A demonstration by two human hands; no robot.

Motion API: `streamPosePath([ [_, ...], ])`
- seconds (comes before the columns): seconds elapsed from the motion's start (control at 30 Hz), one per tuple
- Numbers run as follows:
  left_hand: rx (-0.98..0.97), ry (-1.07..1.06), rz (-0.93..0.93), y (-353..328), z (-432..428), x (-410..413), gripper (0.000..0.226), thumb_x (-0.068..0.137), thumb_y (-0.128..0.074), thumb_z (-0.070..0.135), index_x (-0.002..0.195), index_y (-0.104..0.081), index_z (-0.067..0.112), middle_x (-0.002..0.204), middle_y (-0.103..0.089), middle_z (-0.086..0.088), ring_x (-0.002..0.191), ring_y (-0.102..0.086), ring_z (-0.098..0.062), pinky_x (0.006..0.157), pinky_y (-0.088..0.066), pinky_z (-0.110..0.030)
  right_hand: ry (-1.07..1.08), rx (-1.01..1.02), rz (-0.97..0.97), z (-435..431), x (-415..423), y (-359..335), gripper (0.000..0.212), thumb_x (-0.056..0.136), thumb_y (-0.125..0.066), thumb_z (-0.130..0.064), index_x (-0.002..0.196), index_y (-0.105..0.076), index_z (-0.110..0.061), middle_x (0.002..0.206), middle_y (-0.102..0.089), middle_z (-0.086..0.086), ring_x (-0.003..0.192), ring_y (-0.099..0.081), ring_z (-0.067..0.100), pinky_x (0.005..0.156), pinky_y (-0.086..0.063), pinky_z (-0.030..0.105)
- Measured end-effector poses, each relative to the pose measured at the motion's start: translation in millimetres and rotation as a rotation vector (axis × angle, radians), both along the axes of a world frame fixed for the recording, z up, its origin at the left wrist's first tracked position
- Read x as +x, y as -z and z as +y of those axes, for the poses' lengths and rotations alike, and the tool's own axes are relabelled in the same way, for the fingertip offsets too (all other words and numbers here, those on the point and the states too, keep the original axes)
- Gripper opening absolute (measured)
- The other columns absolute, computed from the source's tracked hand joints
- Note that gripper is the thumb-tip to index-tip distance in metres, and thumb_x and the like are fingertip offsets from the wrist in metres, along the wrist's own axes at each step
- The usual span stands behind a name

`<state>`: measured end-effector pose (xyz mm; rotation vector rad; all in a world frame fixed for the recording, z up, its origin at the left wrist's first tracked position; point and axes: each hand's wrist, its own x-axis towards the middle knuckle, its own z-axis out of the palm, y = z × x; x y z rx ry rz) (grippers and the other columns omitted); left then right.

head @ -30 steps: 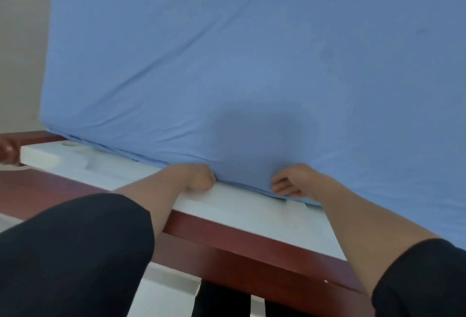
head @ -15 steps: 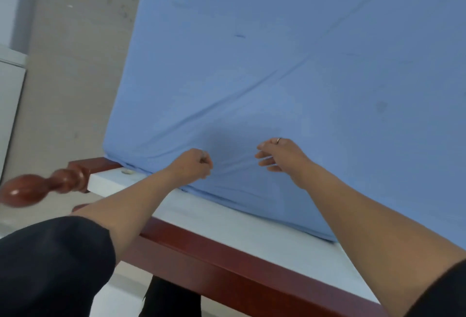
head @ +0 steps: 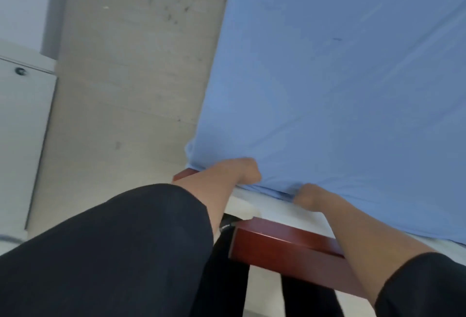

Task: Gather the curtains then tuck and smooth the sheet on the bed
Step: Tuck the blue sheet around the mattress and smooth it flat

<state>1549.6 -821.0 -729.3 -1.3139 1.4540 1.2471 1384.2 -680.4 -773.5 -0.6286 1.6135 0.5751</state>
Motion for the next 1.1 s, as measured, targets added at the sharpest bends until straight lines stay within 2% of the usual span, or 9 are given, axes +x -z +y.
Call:
streamPosePath([
  [0.07, -0.045, -0.235, 0.182, -17.1, -32.7, 0.9, 0.011, 0.095, -0.052, 0.015, 0.090, -0.060, 0.018, 0.092, -0.063, -0.006, 0.086, -0.070, -0.026, 0.072, -0.050, -0.030, -0.042, -0.122, -0.030, -23.2, 21.9, -14.8, 0.024, 0.099, -0.045, -0.018, 0.101, -0.065, -0.004, 0.107, -0.063, 0.016, 0.097, -0.058, 0.027, 0.077, -0.040, 0.029],
  [0.17, -0.259, -0.442, 0.314, -42.9, -87.7, 43.4, 0.020, 0.091, -0.054, 0.008, 0.076, -0.057, 0.021, 0.075, -0.064, -0.002, 0.056, -0.060, -0.012, 0.051, -0.045, -0.019, 0.403, -0.319, -0.086, -69.5, 51.0, -51.7, 0.022, 0.095, -0.049, -0.015, 0.074, -0.050, -0.011, 0.080, -0.058, 0.007, 0.072, -0.055, 0.023, 0.061, -0.041, 0.025],
  [0.37, -0.396, -0.366, 0.121, -59.6, -106.2, 178.4, 0.016, 0.090, -0.058, 0.006, 0.076, -0.060, 0.013, 0.086, -0.072, -0.020, 0.077, -0.069, -0.030, 0.078, -0.056, -0.039, 0.744, -0.479, -0.117, -107.7, 100.4, -96.0, 0.023, 0.096, -0.053, -0.025, 0.102, -0.066, -0.006, 0.094, -0.074, 0.008, 0.074, -0.069, 0.018, 0.074, -0.054, 0.032],
  [0.53, -0.321, -0.410, 0.112, -20.5, -116.8, 235.1, 0.017, 0.090, -0.061, 0.002, 0.081, -0.062, 0.016, 0.086, -0.069, -0.009, 0.069, -0.066, -0.020, 0.050, -0.046, -0.014, 0.960, -0.425, -0.082, -129.1, 158.9, -94.1, 0.025, 0.096, -0.054, -0.022, 0.104, -0.064, 0.000, 0.100, -0.074, 0.013, 0.074, -0.066, 0.018, 0.071, -0.053, 0.029],
  [0.7, -0.177, -0.088, 0.237, 56.5, -136.1, 255.8, 0.008, 0.093, -0.059, 0.011, 0.095, -0.064, 0.017, 0.085, -0.068, -0.002, 0.085, -0.068, -0.024, 0.082, -0.053, -0.034, 1.247, -0.418, -0.028, -129.7, 229.3, -91.1, 0.009, 0.099, -0.056, -0.021, 0.102, -0.063, -0.016, 0.099, -0.073, 0.011, 0.075, -0.066, 0.018, 0.070, -0.049, 0.028],
  [0.83, -0.070, 0.114, 0.270, 73.5, -149.4, 278.2, 0.010, 0.093, -0.059, 0.015, 0.098, -0.063, 0.023, 0.087, -0.066, 0.005, 0.079, -0.063, -0.011, 0.069, -0.045, -0.023, 1.669, -0.600, 0.020, -101.3, 265.2, -124.6, 0.015, 0.099, -0.059, -0.021, 0.108, -0.070, -0.015, 0.098, -0.077, 0.007, 0.082, -0.073, 0.018, 0.067, -0.056, 0.020],
  [0.9, -0.108, 0.174, 0.254, 66.2, -156.4, 283.5, 0.011, 0.092, -0.060, 0.012, 0.096, -0.064, 0.022, 0.086, -0.065, 0.008, 0.078, -0.061, -0.008, 0.067, -0.042, -0.020, 1.810, -0.641, 0.075, -90.6, 286.7, -149.6, 0.015, 0.097, -0.061, -0.024, 0.098, -0.074, -0.017, 0.095, -0.077, 0.011, 0.083, -0.074, 0.021, 0.069, -0.059, 0.024],
  [0.97, -0.132, 0.222, 0.244, 49.9, -157.8, 283.3, 0.012, 0.091, -0.059, 0.009, 0.094, -0.064, 0.020, 0.085, -0.064, 0.010, 0.082, -0.061, -0.011, 0.072, -0.043, -0.022, 1.732, -0.560, 0.236, -93.0, 311.4, -162.5, 0.015, 0.093, -0.062, -0.023, 0.085, -0.074, -0.017, 0.075, -0.075, 0.009, 0.064, -0.070, 0.019, 0.057, -0.056, 0.023],
  [1.1, -0.054, 0.358, 0.239, 22.9, -151.8, 265.5, 0.012, 0.090, -0.060, 0.009, 0.098, -0.067, 0.015, 0.094, -0.069, -0.001, 0.086, -0.065, -0.019, 0.078, -0.050, -0.028, 1.757, -0.513, 0.809, -113.4, 330.6, -158.4, 0.025, 0.086, -0.055, -0.025, 0.065, -0.062, -0.015, 0.050, -0.061, -0.003, 0.049, -0.061, 0.020, 0.049, -0.056, 0.036],
])
